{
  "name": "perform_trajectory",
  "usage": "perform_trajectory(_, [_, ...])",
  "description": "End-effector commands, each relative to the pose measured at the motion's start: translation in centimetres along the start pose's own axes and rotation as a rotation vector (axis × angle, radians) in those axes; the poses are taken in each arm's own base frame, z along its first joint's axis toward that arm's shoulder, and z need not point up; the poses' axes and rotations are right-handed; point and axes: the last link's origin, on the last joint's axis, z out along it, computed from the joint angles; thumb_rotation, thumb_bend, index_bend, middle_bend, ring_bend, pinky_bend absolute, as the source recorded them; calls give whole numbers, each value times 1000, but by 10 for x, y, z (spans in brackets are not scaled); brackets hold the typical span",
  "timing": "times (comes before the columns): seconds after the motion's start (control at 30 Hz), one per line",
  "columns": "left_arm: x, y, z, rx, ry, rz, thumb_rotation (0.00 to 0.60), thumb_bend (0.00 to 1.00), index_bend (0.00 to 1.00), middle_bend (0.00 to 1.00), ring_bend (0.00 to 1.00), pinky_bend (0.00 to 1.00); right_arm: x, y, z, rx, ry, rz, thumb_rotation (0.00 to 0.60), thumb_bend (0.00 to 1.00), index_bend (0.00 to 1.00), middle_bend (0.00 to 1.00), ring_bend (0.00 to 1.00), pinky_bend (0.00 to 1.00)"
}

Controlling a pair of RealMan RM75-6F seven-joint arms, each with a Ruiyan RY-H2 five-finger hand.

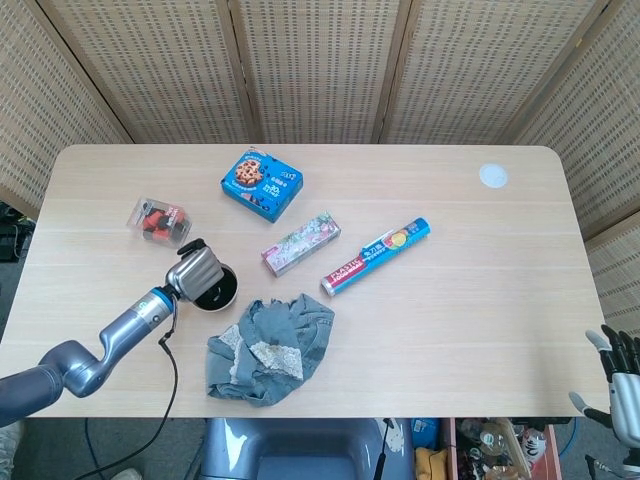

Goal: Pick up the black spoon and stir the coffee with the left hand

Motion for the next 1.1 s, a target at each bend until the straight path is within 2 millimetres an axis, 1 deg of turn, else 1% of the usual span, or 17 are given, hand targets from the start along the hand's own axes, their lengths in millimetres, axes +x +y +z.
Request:
perform_trajectory(0.03, [4, 2, 2, -4, 9, 2, 600, 417, 699, 843, 710, 723, 0, 1, 0, -3, 1, 1, 600, 212, 171, 159, 0, 0])
perform_trajectory(0.33, [22, 10, 25, 3, 26, -1, 600, 418, 699, 845, 710, 723, 0, 7, -3, -23, 4, 5, 600, 213, 171, 159, 0, 0])
perform_trajectory(0.47, [24, 11, 33, 14, 21, 12, 600, 419, 699, 845, 710, 723, 0, 8, -3, -27, 4, 4, 600, 213, 171, 159, 0, 0])
perform_trajectory(0.63, [19, 10, 40, 35, -5, 15, 600, 422, 699, 846, 710, 723, 0, 8, -3, -29, 2, 2, 600, 213, 171, 159, 0, 0])
perform_trajectory(0.8, [12, 6, 39, 50, -21, 13, 600, 424, 699, 845, 711, 723, 0, 7, -3, -31, 3, 0, 600, 212, 172, 159, 0, 0])
perform_trajectory(0.93, [3, 1, 32, 60, -39, 19, 600, 424, 699, 845, 710, 723, -1, 5, -3, -23, -1, 0, 600, 212, 171, 159, 0, 0])
perform_trajectory(1.0, [-2, 1, 26, 56, -49, 5, 600, 423, 699, 845, 710, 723, -1, 3, -2, -16, -2, 1, 600, 213, 171, 159, 0, 0])
perform_trajectory(1.1, [-3, 1, 19, 46, -38, -4, 600, 424, 699, 846, 710, 723, -1, 3, -2, -15, -1, 1, 600, 212, 171, 159, 0, 0])
